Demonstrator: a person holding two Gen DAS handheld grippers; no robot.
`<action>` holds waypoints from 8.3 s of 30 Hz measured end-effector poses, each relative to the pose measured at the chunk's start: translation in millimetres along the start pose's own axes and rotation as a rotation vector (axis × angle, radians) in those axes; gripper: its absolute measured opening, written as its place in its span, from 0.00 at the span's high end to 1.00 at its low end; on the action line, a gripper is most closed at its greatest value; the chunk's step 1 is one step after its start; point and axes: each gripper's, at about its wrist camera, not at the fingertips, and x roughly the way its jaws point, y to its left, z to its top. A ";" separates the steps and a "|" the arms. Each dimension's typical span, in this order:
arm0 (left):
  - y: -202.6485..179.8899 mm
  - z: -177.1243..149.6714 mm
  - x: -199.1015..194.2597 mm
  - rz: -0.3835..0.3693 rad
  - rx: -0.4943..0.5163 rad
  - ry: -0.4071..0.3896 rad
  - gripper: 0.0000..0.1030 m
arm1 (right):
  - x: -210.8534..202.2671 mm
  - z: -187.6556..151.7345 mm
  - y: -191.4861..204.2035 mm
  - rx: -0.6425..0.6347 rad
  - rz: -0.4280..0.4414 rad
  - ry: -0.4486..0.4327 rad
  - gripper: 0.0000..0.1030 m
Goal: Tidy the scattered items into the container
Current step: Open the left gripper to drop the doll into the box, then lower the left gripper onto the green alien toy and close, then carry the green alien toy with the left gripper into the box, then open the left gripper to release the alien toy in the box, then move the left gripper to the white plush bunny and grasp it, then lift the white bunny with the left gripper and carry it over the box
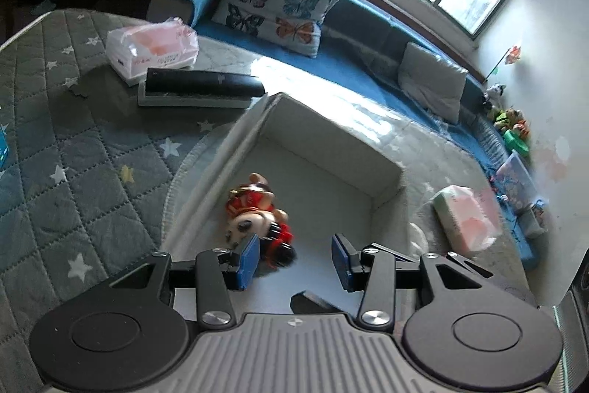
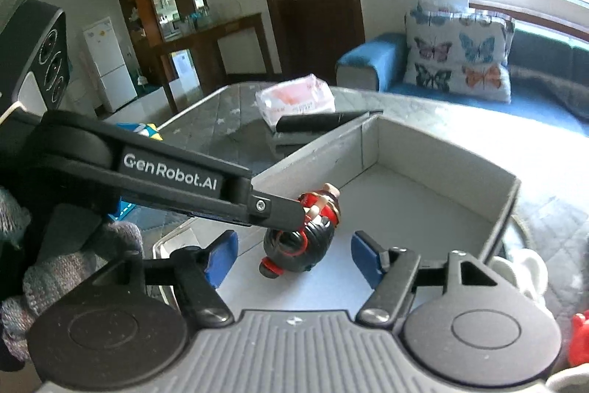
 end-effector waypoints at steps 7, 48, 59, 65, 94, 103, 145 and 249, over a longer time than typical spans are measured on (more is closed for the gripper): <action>-32.4 -26.7 -19.4 -0.054 0.030 -0.028 0.55 | -48.1 -25.3 5.0 -0.060 -0.032 -0.065 0.25; -144.7 -142.6 51.2 -0.263 0.112 0.248 0.55 | -149.5 -171.2 -87.3 0.145 -0.259 -0.003 0.33; -143.4 -143.9 58.9 -0.276 0.079 0.269 0.55 | -147.7 -172.3 -86.4 0.170 -0.224 -0.005 0.43; -141.0 -144.3 61.6 -0.286 0.066 0.269 0.55 | -148.4 -172.2 -90.3 0.207 -0.208 -0.018 0.44; -89.5 -42.6 -12.3 -0.241 0.044 -0.034 0.58 | -110.3 -53.4 -45.1 0.027 -0.116 -0.179 0.52; -43.9 -7.0 23.7 -0.185 -0.027 -0.025 0.58 | -38.0 -12.1 -52.0 0.001 -0.064 -0.113 0.52; -25.2 -7.0 62.0 -0.058 -0.096 0.048 0.59 | 50.2 -10.6 -37.7 -0.220 -0.083 0.102 0.39; -106.0 -112.9 -26.5 -0.177 -0.025 -0.177 0.73 | -110.5 -112.7 -23.2 0.101 -0.106 -0.182 0.71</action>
